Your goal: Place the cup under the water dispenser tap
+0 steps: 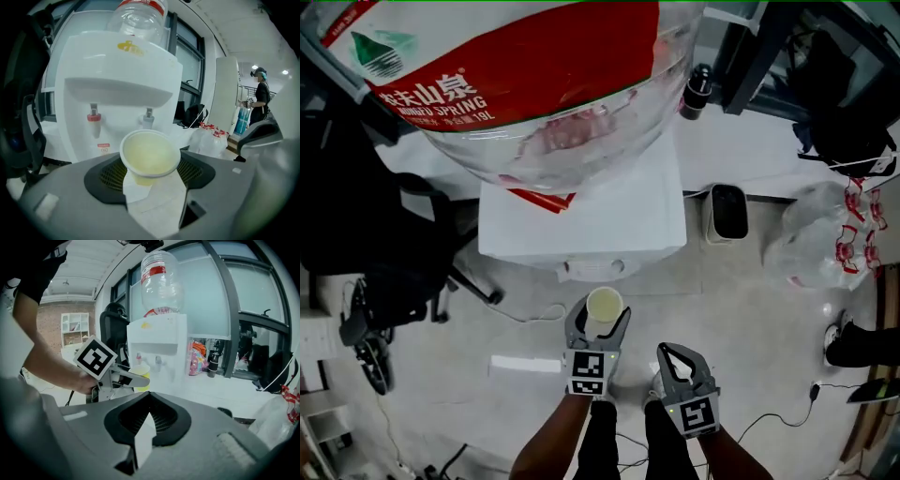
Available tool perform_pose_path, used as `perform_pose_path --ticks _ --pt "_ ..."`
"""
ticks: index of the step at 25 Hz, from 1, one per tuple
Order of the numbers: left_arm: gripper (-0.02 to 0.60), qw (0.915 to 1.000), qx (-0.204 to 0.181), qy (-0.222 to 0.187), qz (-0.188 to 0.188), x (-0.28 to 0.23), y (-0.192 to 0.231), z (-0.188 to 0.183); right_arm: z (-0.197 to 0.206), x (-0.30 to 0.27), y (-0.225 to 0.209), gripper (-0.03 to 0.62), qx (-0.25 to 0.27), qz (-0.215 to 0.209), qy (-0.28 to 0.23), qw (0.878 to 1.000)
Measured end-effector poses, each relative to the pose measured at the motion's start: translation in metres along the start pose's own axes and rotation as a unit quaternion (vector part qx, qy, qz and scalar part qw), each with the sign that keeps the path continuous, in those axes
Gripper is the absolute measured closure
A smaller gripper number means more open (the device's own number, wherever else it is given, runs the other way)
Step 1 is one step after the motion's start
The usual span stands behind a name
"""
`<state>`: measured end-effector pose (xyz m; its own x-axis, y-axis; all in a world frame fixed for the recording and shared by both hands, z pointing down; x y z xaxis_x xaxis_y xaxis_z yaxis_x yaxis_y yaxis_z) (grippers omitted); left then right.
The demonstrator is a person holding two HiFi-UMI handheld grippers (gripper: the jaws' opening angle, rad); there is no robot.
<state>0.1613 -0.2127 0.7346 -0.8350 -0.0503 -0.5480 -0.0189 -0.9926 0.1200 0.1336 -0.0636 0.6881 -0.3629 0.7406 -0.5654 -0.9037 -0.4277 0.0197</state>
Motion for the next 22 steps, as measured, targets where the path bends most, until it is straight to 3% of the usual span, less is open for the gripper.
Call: perform_pose_path --ticks 11,22 --pt "0.229 0.9988 0.013 0.016 -0.044 -0.086 0.030 0.036 0.060 -0.022 0.000 0.590 -0.007 -0.021 0.040 0.999" --pt "0.225 0.9978 -0.009 0.026 -0.060 -0.132 0.029 0.051 0.073 -0.032 -0.001 0.591 -0.002 -0.044 0.047 0.998"
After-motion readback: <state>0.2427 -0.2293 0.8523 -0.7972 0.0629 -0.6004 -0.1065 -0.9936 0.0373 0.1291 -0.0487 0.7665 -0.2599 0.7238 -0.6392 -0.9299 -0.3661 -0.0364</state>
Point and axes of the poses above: the fingertips, and each gripper's own axes: x backward along the fingers, y to its left, z out of its underside, the point moved 3 cm from there along x, backward along the fingers, and after that the axes turned 6 degrees about y, right-handed, at the moved point
